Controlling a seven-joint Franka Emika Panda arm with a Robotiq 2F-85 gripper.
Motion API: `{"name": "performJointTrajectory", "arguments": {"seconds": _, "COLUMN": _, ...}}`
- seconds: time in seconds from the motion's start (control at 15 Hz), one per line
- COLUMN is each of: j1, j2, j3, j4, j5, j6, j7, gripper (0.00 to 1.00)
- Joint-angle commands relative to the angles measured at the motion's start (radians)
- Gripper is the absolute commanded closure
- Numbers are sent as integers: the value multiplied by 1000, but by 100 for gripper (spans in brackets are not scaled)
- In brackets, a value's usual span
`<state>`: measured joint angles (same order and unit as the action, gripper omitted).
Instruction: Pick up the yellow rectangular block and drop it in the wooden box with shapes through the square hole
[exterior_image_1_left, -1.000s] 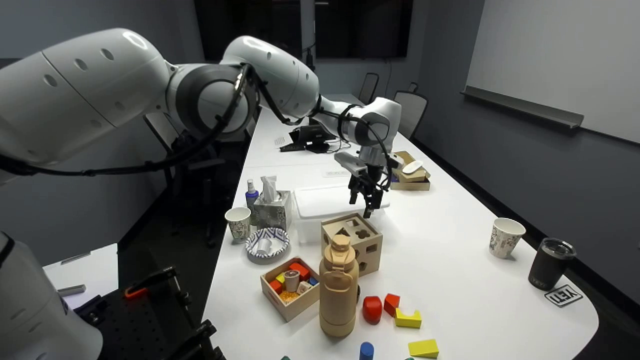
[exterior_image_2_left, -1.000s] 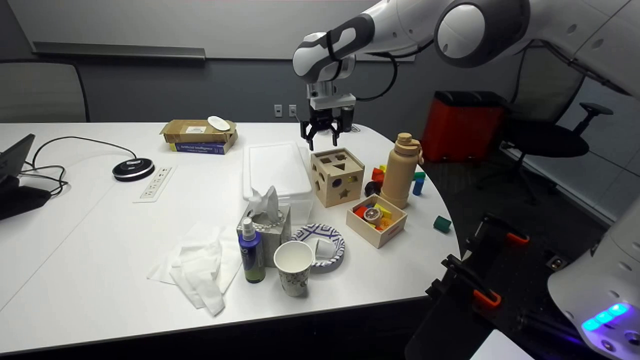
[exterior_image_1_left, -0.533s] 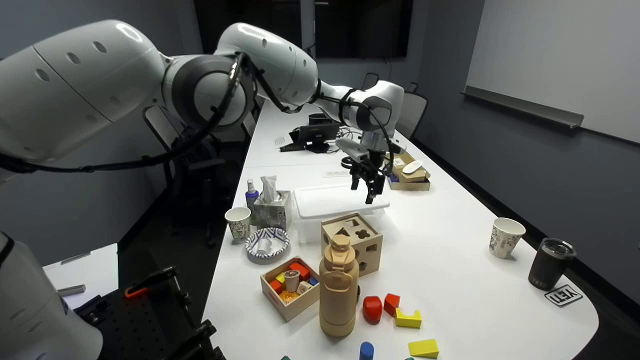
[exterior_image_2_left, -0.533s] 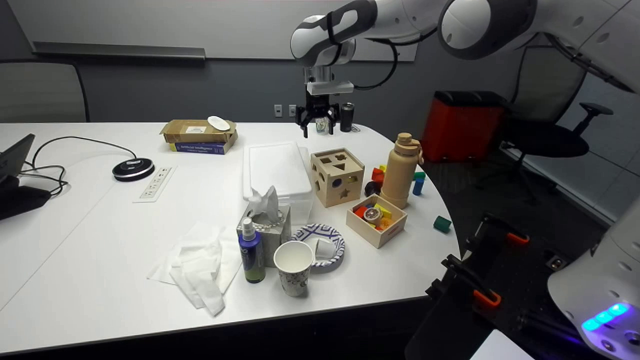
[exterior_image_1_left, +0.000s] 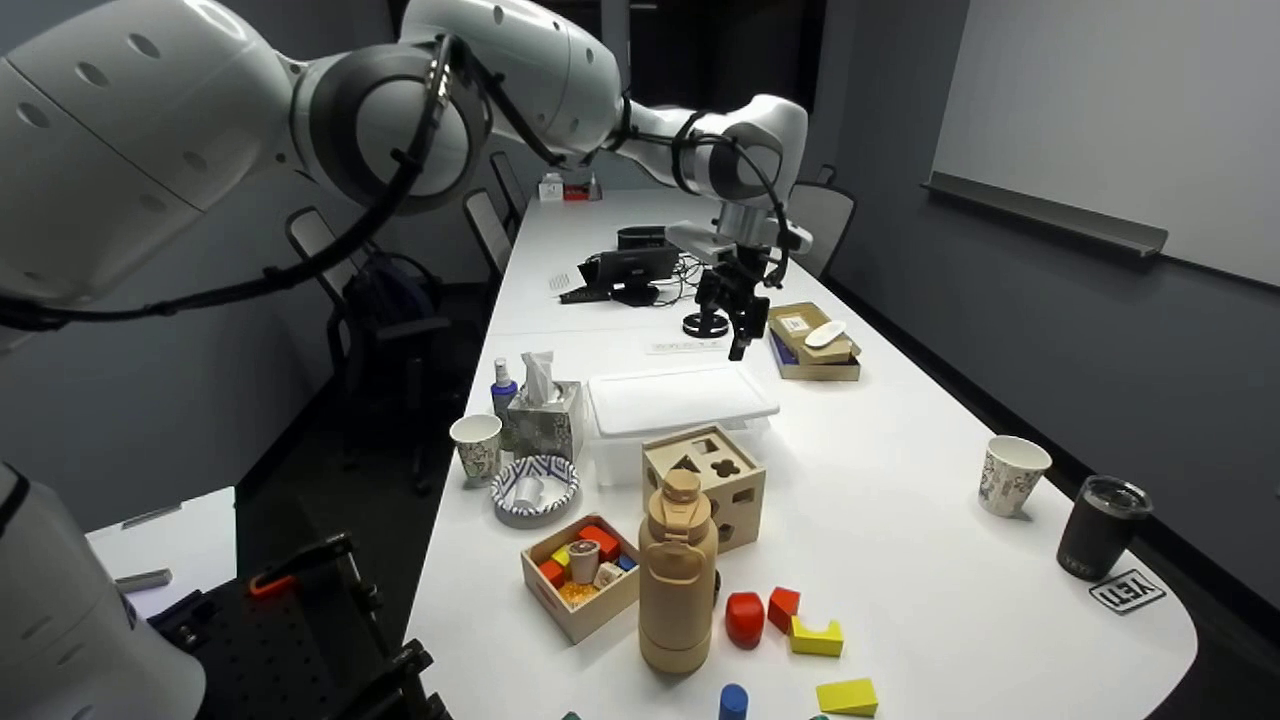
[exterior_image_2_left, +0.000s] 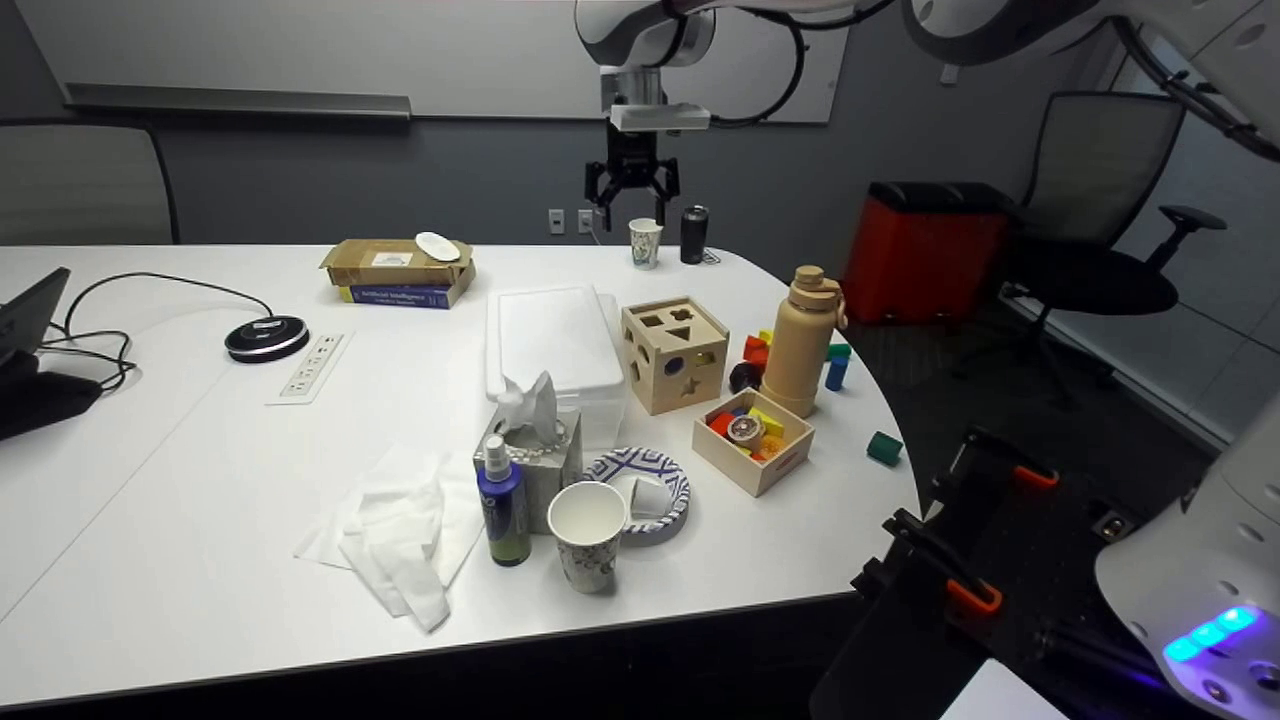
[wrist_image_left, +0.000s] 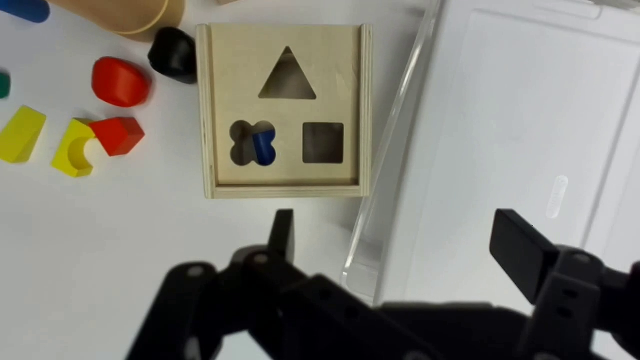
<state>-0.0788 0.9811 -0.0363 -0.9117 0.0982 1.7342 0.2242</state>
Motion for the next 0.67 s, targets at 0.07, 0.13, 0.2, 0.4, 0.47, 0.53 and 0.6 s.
{"name": "performJointTrajectory", "arguments": {"seconds": 0.07, "j1": 12, "j2": -183, "j3": -1, "j4": -202, "j5": -11, "j6": -40, "j7": -22, "gripper": 0}}
{"name": "performJointTrajectory", "arguments": {"seconds": 0.13, "j1": 13, "j2": -214, "j3": 0, "j4": -241, "j5": -11, "j6": -41, "j7": -29, "gripper": 0}}
{"name": "performJointTrajectory", "arguments": {"seconds": 0.2, "j1": 15, "j2": -251, "j3": 0, "j4": -290, "j5": -12, "j6": -35, "j7": -34, "gripper": 0}}
{"name": "performJointTrajectory", "arguments": {"seconds": 0.4, "j1": 21, "j2": -338, "j3": -6, "j4": -413, "j5": -12, "j6": -8, "j7": -49, "gripper": 0}}
{"name": "performJointTrajectory", "arguments": {"seconds": 0.47, "j1": 22, "j2": -364, "j3": -8, "j4": -450, "j5": -12, "j6": 0, "j7": -50, "gripper": 0}}
{"name": "performJointTrajectory", "arguments": {"seconds": 0.53, "j1": 22, "j2": -387, "j3": -8, "j4": -481, "j5": -12, "j6": 3, "j7": -51, "gripper": 0}}
{"name": "performJointTrajectory", "arguments": {"seconds": 0.6, "j1": 23, "j2": -408, "j3": -10, "j4": -514, "j5": -14, "j6": 13, "j7": -52, "gripper": 0}}
